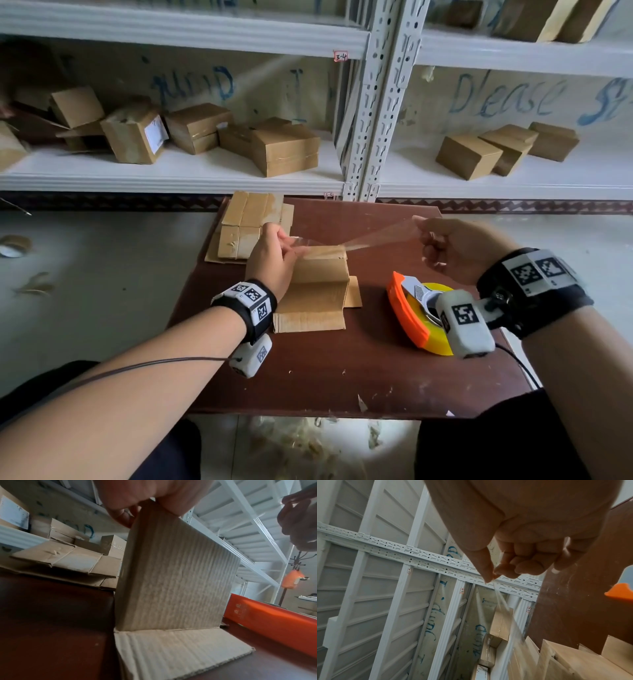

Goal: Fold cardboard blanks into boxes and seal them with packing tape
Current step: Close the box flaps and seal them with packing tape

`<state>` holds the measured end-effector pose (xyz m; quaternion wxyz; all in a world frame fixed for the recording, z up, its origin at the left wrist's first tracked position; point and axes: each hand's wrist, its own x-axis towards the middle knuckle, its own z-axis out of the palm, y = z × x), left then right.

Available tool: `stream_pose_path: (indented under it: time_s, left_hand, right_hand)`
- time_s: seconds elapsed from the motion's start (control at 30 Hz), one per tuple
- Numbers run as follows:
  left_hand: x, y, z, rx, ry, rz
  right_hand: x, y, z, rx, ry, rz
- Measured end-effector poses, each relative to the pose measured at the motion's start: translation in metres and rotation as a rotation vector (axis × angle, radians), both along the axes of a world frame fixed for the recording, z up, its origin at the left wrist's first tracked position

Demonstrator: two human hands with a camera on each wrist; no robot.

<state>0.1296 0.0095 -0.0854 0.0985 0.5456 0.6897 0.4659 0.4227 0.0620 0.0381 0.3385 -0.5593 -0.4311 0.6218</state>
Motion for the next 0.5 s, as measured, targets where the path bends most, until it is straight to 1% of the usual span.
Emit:
stream_pose_path:
  time_s: [0.1,0.27,0.37,0.5]
  left_hand:
    - [0.003,-0.006,-0.001,0.023,-0.027,0.009]
    - [0.012,-0.019,-0.002,0.04,-0.081,-0.043]
    - [0.018,-0.026,0.002,0.031,-0.169,-0.03]
    - [0.018,-0.032,0.003,0.042,-0.287,-0.027]
  right_hand:
    - [-0.001,0.001,-0.003,-0.011,0.0,-0.003]
    - [-0.006,-0.002,-0.006,-0.023,0.043,-0.011]
    - [-0.015,-0.007,-0.011,-0.045,0.07,0.026]
    - [-0.034,-0.015,-0.03,0.012,0.234,0.032]
